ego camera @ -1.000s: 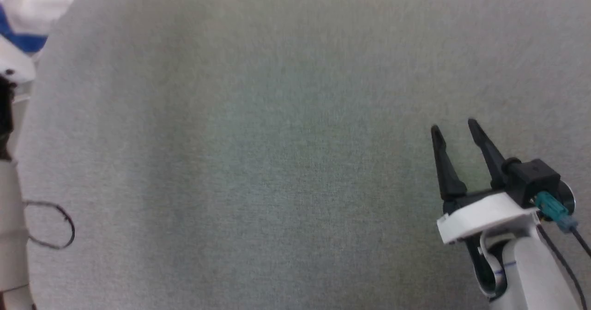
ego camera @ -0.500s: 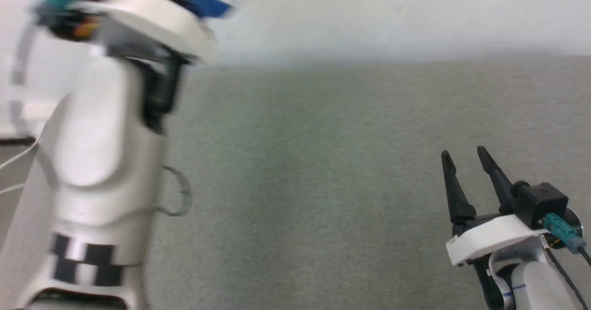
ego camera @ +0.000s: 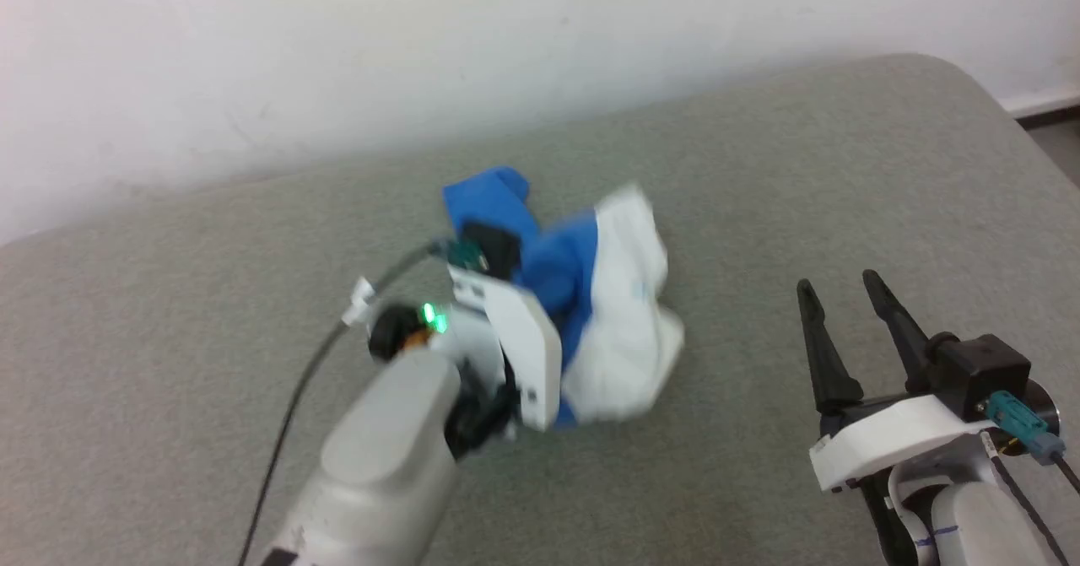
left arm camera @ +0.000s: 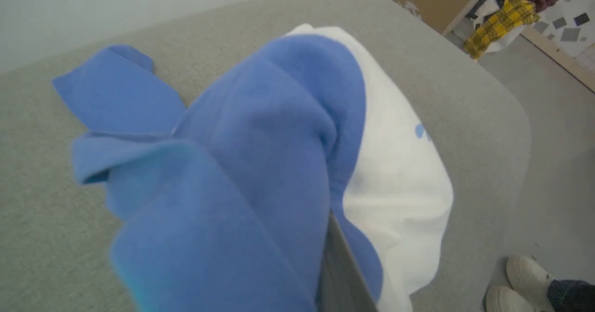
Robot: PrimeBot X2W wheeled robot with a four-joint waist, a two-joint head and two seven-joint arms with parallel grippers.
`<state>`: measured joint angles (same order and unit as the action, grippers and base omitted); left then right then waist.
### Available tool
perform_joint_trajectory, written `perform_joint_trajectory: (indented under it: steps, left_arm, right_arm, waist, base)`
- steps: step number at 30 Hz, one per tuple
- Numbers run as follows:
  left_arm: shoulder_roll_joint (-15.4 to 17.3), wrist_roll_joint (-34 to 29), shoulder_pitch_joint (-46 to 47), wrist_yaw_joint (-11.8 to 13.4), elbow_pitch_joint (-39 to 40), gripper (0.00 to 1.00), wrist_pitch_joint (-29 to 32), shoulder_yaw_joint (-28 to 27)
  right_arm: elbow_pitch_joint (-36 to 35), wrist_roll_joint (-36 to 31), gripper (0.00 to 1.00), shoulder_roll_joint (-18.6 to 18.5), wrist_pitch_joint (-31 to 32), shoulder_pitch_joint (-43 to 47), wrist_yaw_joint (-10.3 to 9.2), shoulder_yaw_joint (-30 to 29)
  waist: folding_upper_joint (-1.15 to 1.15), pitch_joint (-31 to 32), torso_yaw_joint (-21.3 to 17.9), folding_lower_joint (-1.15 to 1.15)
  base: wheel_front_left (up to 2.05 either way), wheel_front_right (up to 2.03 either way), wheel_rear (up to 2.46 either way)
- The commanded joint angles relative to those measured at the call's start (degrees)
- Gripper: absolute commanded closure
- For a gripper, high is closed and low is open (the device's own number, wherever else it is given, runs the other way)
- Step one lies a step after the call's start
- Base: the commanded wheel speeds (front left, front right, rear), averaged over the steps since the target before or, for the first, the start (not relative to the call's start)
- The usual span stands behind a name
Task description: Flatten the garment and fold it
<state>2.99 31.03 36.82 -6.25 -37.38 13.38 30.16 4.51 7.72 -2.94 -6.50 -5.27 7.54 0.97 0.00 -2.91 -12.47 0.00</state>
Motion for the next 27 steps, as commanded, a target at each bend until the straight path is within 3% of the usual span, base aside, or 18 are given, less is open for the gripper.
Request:
perform_joint_trajectory:
  steps: [1, 5, 6, 7, 8, 11, 14, 18, 27]
  left_arm:
    - [-0.07, 0.90, -1.05, -0.43, -1.41, 1.00, 1.35, 1.24]
    - [-0.09, 4.45, -2.97, -0.48, -6.71, 1.00, 8.11, 5.55]
    - [-0.10, 5.20, -3.19, -0.24, -7.64, 0.88, 9.66, 6.30]
    - [-0.10, 6.02, -3.39, -0.06, -8.32, 0.40, 11.10, 6.95]
    - [-0.10, 6.83, -3.49, 0.06, -8.71, 0.00, 12.44, 7.57]
    - [-0.10, 9.21, -3.49, 0.45, -8.49, 0.00, 14.37, 8.33]
    - [-0.11, 10.74, -3.38, 0.91, -6.45, 0.00, 11.91, 7.39]
    - [0.60, 10.54, -3.72, 1.98, -1.56, 0.00, 3.96, 5.06]
    - [6.54, 5.67, -9.83, 9.09, 12.05, 0.00, -16.38, -0.87]
  right_arm:
    - [-0.20, 0.41, 0.00, 0.06, 0.21, 0.09, -0.05, 0.27]
    - [0.20, 0.55, 0.00, 0.06, 0.42, -0.01, -0.05, 1.39]
    - [0.29, 0.60, 0.00, 0.06, 0.45, -0.01, -0.05, 1.59]
    - [0.37, 0.67, 0.00, 0.06, 0.49, -0.01, -0.05, 1.77]
    - [0.41, 0.70, 0.00, 0.06, 0.54, 0.01, -0.05, 1.91]
    - [0.54, 0.62, 0.00, 0.06, 0.75, 0.10, -0.05, 2.39]
    - [0.40, 0.59, 0.00, 0.06, 0.92, 0.22, -0.05, 2.50]
    - [-0.39, 0.12, 0.00, 0.06, 1.18, 0.46, -0.05, 1.92]
    - [-3.48, 0.66, 0.00, 0.06, 2.33, -1.33, -0.05, 3.20]
  waist:
    - [0.00, -0.59, -1.84, 0.00]
    - [0.00, -0.78, -1.62, 0.00]
    - [0.00, -0.79, -1.31, 0.00]
    - [0.00, -0.78, -0.99, 0.00]
    - [0.00, -0.76, -0.53, 0.00]
    - [0.00, -0.43, 0.90, 0.00]
    - [0.00, -0.03, 2.64, 0.00]
    - [0.00, 0.18, 5.65, 0.00]
    - [0.00, -0.71, 12.69, 0.00]
  base:
    - [0.00, 0.00, 0.00]
    - [0.00, 0.00, 0.00]
    - [0.00, 0.00, 0.00]
    - [0.00, 0.00, 0.00]
    - [0.00, 0.00, 0.00]
    - [0.00, 0.00, 0.00]
    - [0.00, 0.00, 0.00]
    - [0.00, 0.00, 0.00]
    - [0.00, 0.00, 0.00]
